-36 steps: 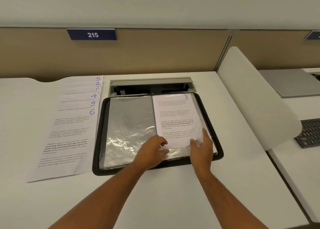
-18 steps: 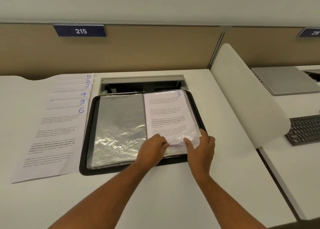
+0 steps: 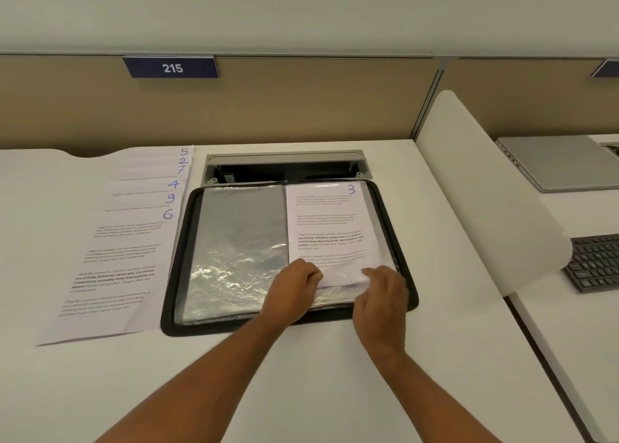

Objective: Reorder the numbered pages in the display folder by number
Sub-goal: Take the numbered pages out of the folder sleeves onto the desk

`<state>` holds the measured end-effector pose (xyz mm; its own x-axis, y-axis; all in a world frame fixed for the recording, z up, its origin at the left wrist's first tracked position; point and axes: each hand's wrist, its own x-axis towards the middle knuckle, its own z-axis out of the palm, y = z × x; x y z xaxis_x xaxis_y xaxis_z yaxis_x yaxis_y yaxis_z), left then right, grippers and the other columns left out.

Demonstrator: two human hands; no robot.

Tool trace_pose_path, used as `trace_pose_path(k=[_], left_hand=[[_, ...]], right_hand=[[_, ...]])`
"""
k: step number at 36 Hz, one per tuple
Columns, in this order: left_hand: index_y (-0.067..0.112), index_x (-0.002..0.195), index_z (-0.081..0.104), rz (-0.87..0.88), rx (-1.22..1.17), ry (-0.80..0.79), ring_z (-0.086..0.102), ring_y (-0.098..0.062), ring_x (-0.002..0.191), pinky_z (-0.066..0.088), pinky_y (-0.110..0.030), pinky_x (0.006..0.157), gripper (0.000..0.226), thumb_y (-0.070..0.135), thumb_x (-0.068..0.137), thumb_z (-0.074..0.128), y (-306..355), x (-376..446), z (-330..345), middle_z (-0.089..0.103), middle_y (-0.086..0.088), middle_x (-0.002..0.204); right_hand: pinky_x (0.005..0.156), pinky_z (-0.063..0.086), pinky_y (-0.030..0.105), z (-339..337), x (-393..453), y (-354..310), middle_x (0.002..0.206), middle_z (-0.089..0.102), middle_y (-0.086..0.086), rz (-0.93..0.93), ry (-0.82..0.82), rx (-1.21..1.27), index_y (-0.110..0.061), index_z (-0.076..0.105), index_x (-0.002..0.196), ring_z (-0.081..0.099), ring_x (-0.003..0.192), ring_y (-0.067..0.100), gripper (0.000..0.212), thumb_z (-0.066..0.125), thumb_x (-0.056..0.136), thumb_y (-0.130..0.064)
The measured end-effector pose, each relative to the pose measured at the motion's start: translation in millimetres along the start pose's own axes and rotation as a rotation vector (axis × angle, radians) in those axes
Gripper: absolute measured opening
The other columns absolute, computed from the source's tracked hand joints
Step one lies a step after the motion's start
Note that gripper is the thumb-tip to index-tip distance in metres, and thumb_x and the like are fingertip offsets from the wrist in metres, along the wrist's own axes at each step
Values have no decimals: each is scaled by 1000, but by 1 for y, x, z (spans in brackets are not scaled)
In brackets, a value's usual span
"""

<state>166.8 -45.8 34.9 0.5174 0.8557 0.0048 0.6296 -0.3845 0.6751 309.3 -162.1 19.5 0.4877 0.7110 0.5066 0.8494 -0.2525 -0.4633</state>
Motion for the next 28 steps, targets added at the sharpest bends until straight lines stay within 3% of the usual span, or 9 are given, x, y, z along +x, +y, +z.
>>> trace_pose_path(k=[3, 6, 9, 13, 15, 17, 21, 24, 28], left_hand=[[10, 73, 59, 18, -1, 19, 57, -16, 68, 53, -42, 66, 25, 17, 97, 58, 4, -1, -1, 62, 1, 75], [14, 79, 64, 40, 10, 21, 58, -12, 73, 54, -36, 69, 19, 19, 97, 59, 5, -4, -2, 63, 5, 83], [16, 82, 66, 57, 13, 36, 59, -11, 75, 54, -34, 71, 18, 19, 97, 59, 3, -6, -6, 64, 6, 85], [16, 82, 67, 63, 26, 46, 59, -10, 75, 54, -32, 70, 19, 22, 98, 60, 1, -7, -11, 64, 7, 85], [15, 81, 66, 67, 37, 50, 59, -11, 74, 55, -32, 69, 20, 23, 98, 60, 2, -7, -13, 64, 6, 85], [13, 81, 66, 66, 37, 54, 60, -13, 73, 55, -33, 69, 21, 22, 98, 60, 2, -8, -12, 65, 5, 85], [14, 87, 68, 61, 34, 58, 60, -11, 78, 55, -30, 74, 16, 23, 99, 61, 3, -9, -10, 66, 4, 92], [16, 92, 69, 63, 32, 51, 60, -9, 82, 54, -28, 77, 15, 25, 99, 60, 2, -10, -9, 66, 5, 96], [21, 90, 67, 63, 26, 47, 59, -7, 82, 54, -26, 77, 14, 27, 100, 59, 1, -12, -10, 65, 8, 96]], right_hand=[[83, 57, 34, 5, -9, -6, 97, 66, 7, -400, -145, 15, -7, 71, 102, 61, 90, 22, 19, 54, 93, -6], [81, 58, 29, 17, -15, -15, 94, 68, 4, -464, -247, 22, -11, 72, 103, 62, 85, 16, 15, 59, 95, -14], [98, 52, 29, 25, -16, -22, 112, 70, 5, -423, -318, 19, -10, 69, 120, 63, 103, 18, 30, 55, 94, -15], [116, 42, 41, 31, -16, -20, 136, 65, 9, -389, -405, -161, -9, 60, 139, 59, 129, 25, 47, 60, 95, -26], [115, 43, 45, 30, -14, -21, 126, 69, 9, -398, -414, -234, -9, 65, 131, 63, 121, 27, 41, 54, 97, -30], [111, 47, 44, 27, -11, -23, 104, 74, 6, -410, -392, -273, -11, 72, 111, 67, 100, 23, 30, 57, 96, -32], [87, 55, 37, 24, -9, -25, 81, 71, 2, -454, -367, -327, -17, 74, 86, 63, 77, 19, 18, 70, 91, -33], [85, 55, 34, 31, -12, -23, 91, 69, 3, -517, -330, -223, -15, 73, 101, 59, 84, 18, 15, 65, 95, -26], [113, 45, 40, 39, -13, -20, 133, 62, 12, -480, -415, -191, -9, 57, 138, 58, 125, 28, 45, 45, 104, -35]])
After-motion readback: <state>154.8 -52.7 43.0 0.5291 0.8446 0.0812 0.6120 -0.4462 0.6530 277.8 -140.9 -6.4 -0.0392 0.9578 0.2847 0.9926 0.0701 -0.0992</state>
